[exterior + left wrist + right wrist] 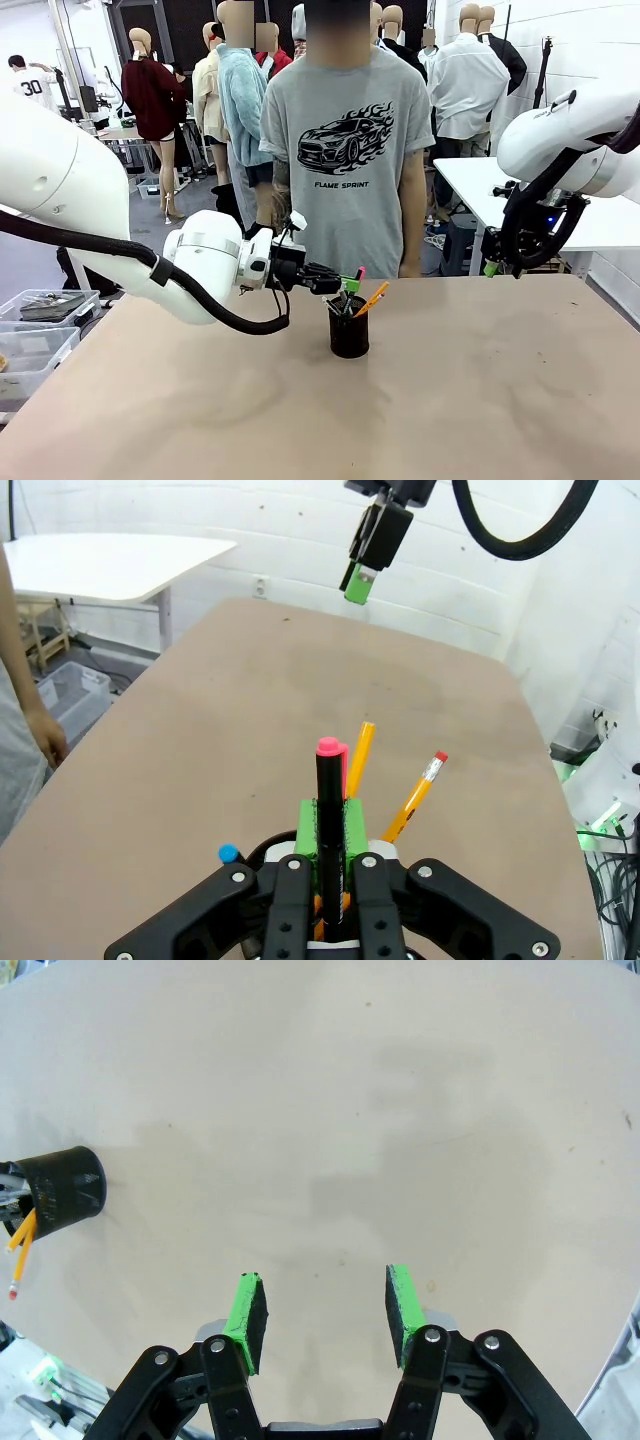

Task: Place the pens into the pen holder.
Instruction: Pick up a writing instrument from the table and place it into the Pen holder.

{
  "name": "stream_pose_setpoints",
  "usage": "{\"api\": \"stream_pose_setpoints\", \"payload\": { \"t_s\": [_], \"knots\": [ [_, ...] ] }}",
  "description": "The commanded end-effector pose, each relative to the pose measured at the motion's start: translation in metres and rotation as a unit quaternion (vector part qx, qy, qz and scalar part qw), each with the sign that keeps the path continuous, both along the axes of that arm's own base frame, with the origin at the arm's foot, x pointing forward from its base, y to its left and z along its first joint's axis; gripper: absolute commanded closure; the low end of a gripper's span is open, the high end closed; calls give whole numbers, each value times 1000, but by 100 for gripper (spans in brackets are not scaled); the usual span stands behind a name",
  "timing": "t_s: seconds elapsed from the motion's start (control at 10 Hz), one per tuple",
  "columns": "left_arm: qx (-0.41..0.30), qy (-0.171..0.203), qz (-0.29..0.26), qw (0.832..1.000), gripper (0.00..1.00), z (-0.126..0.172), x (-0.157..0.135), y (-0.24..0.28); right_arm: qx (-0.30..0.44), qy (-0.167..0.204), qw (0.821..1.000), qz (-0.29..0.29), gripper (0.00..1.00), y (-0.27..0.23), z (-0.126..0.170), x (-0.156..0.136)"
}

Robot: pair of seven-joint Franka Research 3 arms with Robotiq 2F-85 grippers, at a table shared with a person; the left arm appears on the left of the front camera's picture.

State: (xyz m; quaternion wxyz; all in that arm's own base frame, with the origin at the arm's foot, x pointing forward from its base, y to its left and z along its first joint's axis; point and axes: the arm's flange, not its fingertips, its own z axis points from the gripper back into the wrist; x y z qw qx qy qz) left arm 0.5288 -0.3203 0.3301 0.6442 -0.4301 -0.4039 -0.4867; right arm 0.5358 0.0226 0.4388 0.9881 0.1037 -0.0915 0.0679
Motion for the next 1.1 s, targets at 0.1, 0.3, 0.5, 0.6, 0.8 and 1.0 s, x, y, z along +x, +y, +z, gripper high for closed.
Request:
{"api": "stream_pose_setpoints", "payload": {
  "t_s": [0.1, 0.3, 0.5, 0.6, 0.8, 1.0],
  "knots": [
    [17, -5, 4, 1000, 100, -12, 8, -2, 10, -1, 1000, 6, 39, -1, -1, 1],
    [23, -3, 2, 1000, 100, -15, 8, -1, 10, -1, 1000, 6, 39, -1, -1, 1],
    [28, -5, -2, 1000, 74, -15, 6, -2, 10, -1, 1000, 6, 39, -1, -1, 1],
    [29, -4, -4, 1000, 54, -15, 6, -1, 10, -1, 1000, 6, 39, -1, -1, 1],
    [25, -10, -7, 1000, 19, -2, -3, 2, 10, -1, 1000, 6, 39, -1, -1, 1],
    [36, -32, 4, 999, 19, 27, -18, 10, 10, -1, 1000, 6, 39, -1, -1, 1]
  ]
}}
